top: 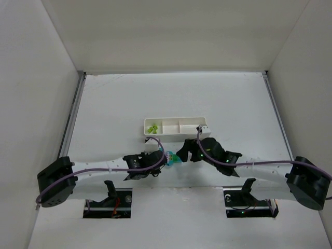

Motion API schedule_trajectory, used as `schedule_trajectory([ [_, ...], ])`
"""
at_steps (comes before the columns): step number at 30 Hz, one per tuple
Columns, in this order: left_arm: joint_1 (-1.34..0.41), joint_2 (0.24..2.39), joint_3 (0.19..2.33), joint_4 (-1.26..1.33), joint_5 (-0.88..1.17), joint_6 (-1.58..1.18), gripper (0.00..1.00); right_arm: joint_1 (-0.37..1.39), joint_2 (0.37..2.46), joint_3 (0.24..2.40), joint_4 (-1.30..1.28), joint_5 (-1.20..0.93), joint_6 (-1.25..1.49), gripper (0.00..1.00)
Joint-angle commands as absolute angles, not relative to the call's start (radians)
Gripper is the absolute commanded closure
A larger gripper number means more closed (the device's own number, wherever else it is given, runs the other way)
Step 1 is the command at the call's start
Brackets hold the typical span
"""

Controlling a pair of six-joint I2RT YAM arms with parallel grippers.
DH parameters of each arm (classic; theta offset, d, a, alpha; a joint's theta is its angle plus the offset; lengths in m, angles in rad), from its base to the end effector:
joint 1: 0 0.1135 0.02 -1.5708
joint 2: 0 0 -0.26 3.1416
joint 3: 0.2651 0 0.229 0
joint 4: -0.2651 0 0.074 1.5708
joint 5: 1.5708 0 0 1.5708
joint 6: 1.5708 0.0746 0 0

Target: Sort the legos into containers by color

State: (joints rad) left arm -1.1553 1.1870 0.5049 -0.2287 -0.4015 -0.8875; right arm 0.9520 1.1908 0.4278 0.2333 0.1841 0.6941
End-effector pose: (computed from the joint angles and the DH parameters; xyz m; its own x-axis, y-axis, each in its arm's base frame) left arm 0.1153 -0.1891 0.1491 -0.7794 -0.0018 -0.6265 0.2234 0.9335 -0.2806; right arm 0.1572 0.1973 0.1711 -0.6789 0.1308 -0.7225 -0.3576 0.8005 0.4809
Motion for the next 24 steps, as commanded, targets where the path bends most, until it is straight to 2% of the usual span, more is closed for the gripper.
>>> schedule_trajectory([
  [1,-1.163,1.111,0.554,-0.327,-0.471,-0.894,0.86,0.979,1.122,0.43,0.187,0.199,0.669,0.13],
  [9,-1.131,0.997,0.615,-0.406,-0.365,-0.678,0.87,1.091,0.965,0.428,0.155,0.196,0.597,0.12],
  [14,-1.035,0.97,0.653,-0.468,-0.149,-0.621,0.87,1.18,0.907,0.452,0.126,0.265,0.511,0.1],
  [18,-0.995,0.956,0.653,-0.443,-0.013,-0.627,0.87,1.251,0.893,0.475,0.094,0.388,0.442,0.07],
  [24,-0.989,0.953,0.652,-0.426,0.023,-0.632,0.87,1.268,0.937,0.497,0.095,0.436,0.414,0.02],
])
